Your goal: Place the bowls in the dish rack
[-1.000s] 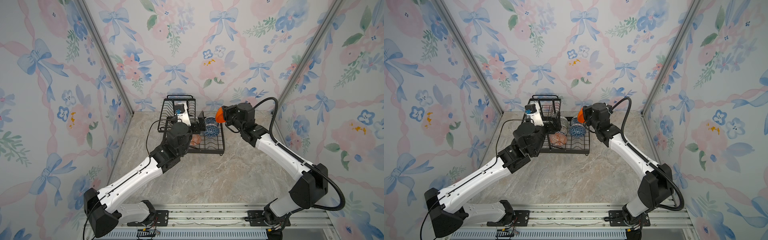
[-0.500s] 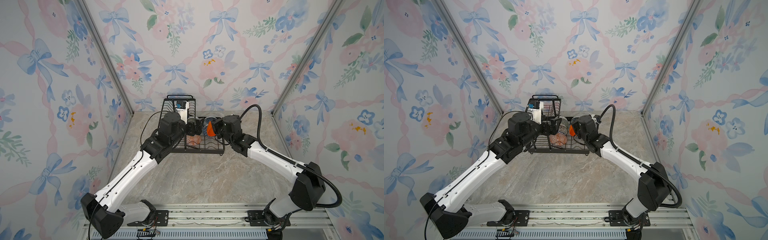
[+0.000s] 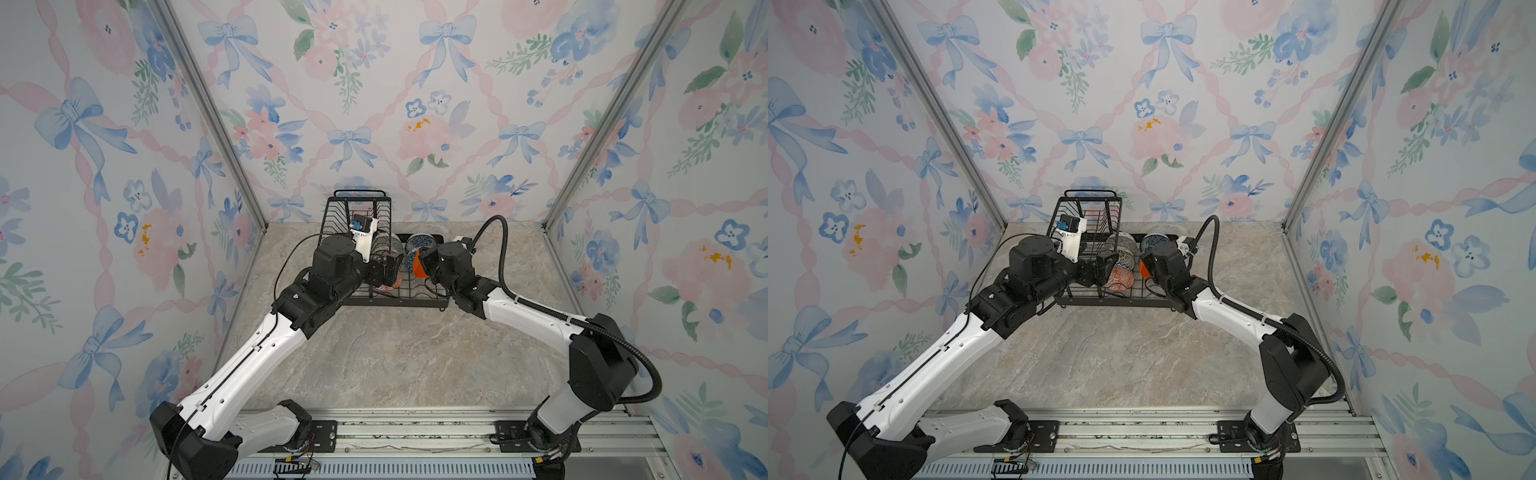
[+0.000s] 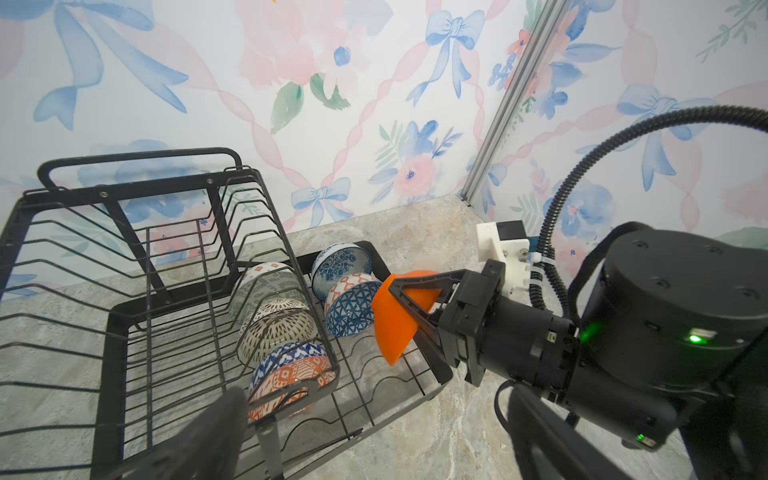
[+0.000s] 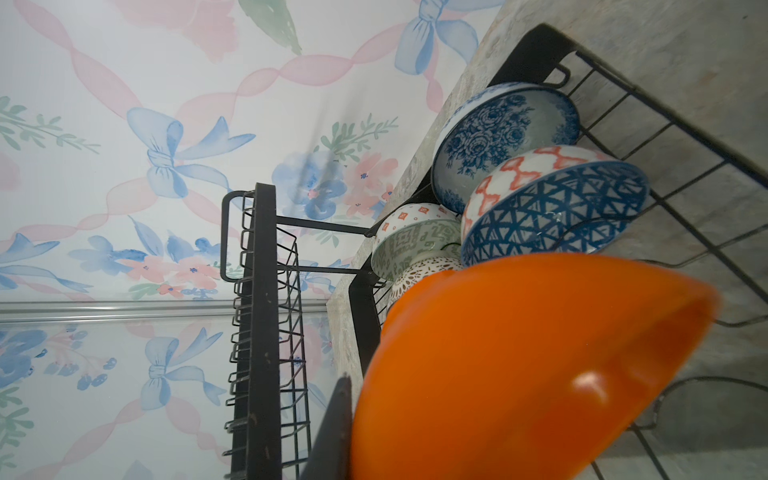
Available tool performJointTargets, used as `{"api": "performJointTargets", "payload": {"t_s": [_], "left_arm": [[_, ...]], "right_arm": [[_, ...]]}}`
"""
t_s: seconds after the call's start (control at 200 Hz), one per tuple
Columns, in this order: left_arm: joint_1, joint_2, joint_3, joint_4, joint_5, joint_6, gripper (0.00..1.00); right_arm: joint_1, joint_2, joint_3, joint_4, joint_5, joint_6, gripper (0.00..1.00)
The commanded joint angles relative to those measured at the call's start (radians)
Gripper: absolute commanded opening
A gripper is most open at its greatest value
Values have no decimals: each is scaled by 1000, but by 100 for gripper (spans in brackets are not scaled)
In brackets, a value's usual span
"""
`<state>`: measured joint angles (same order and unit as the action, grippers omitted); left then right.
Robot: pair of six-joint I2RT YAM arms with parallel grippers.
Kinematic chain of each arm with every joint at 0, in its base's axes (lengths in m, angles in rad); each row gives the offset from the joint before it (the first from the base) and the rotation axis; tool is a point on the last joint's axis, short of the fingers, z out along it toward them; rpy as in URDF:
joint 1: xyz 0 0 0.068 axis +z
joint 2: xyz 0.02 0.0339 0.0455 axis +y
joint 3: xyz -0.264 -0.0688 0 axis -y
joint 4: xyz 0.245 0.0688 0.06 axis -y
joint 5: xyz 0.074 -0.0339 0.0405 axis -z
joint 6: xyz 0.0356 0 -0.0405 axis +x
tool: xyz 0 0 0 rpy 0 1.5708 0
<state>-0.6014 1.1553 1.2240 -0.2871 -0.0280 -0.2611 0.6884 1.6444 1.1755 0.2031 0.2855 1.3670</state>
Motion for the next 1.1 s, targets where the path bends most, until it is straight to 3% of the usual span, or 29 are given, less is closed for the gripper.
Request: {"api": "performJointTargets", "payload": {"t_s": [0.0, 0.63, 1.095], "left_arm": [[6, 16, 6, 2, 15, 19, 98], [3, 22, -33, 2, 2, 43, 98], [-82, 44, -34, 0, -71, 111, 98]], "right_arm": [[5, 43, -3, 74, 11, -40, 0], [21, 227, -37, 296, 64, 37, 0], [23, 299, -58, 385, 116, 43, 0]]}}
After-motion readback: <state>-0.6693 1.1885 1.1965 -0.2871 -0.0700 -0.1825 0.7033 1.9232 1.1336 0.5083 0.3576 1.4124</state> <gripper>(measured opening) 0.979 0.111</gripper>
